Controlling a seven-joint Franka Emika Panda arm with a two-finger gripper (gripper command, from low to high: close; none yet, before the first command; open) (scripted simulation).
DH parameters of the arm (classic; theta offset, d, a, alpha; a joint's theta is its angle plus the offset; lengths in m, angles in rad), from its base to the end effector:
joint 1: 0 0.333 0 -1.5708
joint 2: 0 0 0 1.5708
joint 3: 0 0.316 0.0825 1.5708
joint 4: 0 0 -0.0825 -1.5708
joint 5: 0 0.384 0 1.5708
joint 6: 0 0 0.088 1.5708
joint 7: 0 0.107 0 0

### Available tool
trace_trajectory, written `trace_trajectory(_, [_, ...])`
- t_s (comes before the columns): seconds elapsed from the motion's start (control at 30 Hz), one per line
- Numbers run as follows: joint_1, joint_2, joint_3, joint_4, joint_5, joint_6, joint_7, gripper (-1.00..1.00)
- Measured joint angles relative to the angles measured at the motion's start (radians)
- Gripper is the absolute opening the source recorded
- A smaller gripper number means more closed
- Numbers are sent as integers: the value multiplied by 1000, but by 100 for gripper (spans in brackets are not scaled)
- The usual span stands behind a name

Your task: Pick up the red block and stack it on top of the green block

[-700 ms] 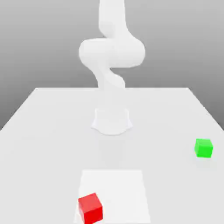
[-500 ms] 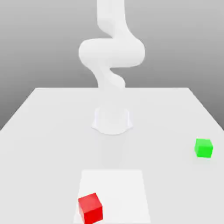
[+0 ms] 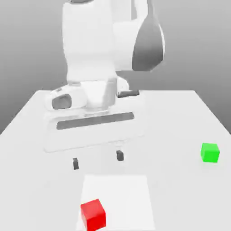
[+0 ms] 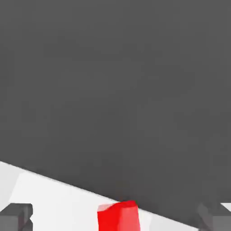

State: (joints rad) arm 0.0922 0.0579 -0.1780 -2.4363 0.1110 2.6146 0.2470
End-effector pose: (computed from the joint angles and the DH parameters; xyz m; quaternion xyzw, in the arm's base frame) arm 0.4961 -0.0454 0.2919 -0.9754 0.2102 -0.0585 0.0305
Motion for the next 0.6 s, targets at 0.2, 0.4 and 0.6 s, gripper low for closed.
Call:
trace_trajectory(0.2, [-25,212,10,-16,2,108,-90,0])
trace_trajectory(0.4, [-52,321,44,-1,40,195,-122,-100])
trace_trajectory(0.6, [-44,276,32,-8,20,158,-108,-100])
